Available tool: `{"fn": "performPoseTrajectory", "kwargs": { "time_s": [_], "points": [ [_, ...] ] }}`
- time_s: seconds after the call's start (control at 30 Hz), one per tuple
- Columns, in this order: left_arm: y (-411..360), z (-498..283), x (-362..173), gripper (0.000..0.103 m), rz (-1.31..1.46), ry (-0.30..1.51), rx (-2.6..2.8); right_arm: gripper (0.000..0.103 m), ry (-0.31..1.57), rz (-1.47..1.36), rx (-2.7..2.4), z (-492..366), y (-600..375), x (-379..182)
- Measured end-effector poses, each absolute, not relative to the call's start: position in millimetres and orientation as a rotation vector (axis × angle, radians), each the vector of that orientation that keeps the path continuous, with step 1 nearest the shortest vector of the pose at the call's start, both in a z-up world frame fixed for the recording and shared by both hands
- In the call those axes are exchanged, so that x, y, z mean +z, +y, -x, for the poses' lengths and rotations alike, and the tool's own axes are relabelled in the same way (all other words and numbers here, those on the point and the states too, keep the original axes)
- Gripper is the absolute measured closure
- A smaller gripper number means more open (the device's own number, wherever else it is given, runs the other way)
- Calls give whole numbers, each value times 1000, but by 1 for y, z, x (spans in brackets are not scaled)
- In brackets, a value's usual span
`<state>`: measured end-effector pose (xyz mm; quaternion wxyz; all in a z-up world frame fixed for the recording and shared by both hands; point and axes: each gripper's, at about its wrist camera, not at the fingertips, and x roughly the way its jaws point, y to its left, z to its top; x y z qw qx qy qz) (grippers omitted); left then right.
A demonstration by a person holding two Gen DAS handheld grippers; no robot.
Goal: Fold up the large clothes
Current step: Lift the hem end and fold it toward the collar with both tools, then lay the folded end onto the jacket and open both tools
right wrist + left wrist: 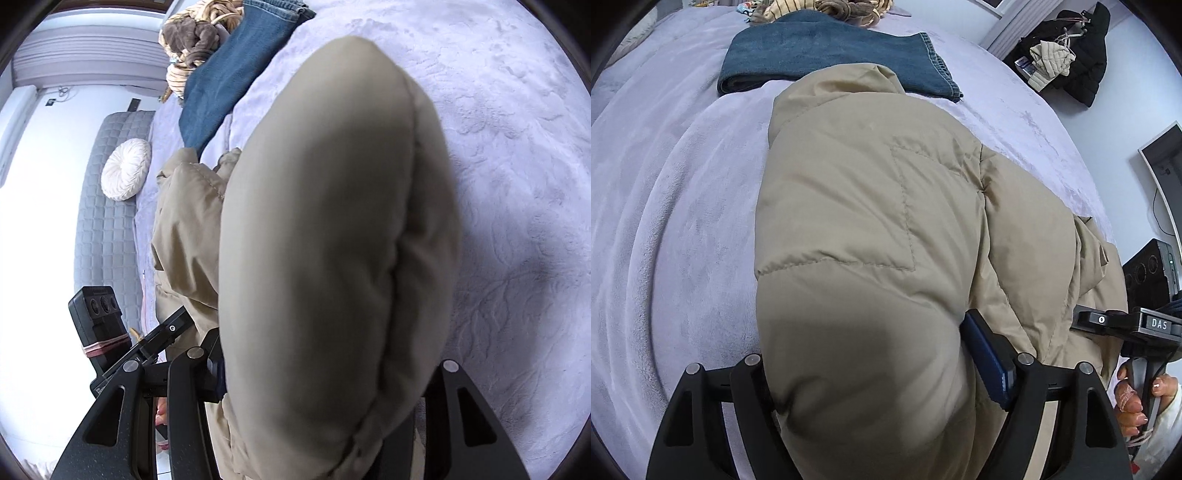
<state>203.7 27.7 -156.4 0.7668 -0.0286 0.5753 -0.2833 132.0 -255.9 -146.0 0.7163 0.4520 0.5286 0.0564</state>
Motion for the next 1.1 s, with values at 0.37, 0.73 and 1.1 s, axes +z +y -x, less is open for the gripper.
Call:
{"fn": "performPoseTrajectory", "kwargs": {
  "time_s": [0.37,0.73,1.1],
  "points": [
    [24,-193,-149,17,51,1248,-581,38,1091,-721,-170,-53,-278,-60],
    [26,-190,-150,13,40,1244,-561,78,1032,-624,-48,-122,-203,-43],
    [42,-194,-110,13,35,1097,-477,88,1180,-621,-239,-135,-220,-121]
  ]
}}
